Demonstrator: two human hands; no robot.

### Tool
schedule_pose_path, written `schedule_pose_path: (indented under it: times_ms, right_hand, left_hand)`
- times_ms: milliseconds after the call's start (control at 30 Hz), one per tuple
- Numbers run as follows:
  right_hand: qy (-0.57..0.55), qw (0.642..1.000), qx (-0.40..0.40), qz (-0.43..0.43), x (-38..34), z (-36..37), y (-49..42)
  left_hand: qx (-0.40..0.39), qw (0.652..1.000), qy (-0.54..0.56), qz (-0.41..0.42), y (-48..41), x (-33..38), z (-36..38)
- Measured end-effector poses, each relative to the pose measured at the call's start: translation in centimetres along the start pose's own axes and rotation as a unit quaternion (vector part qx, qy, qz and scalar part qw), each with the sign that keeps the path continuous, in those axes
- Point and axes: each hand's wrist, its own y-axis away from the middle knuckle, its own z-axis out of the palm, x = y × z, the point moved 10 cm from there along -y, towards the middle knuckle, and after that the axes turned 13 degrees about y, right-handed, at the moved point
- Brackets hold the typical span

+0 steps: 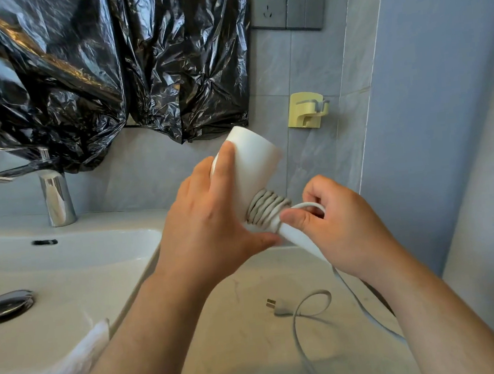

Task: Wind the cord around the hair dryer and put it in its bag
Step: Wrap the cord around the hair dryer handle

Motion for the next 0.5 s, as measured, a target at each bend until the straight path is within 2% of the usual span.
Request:
schedule_pose_path:
  times_ms: [233,400,500]
  right_hand:
    - [-0.025,0.995,-0.092,-0.001,-0.4,1.3,0.5]
    - [-0.050,0.995,-0.084,0.007,-0.3,1.1,0.3]
    - [-0.088,0.993,-0.072,0.008,-0.2,0.9,0.2]
  left_hand:
    - [-0.008,1.000,0.007,0.008,0.0,-1.1,0.1]
    - [-0.013,0.999,0.027,0.027,-0.1,-0.5,0.0]
    - [-0.012,0.997,0.072,-0.008,-0.2,-0.9,-0.2]
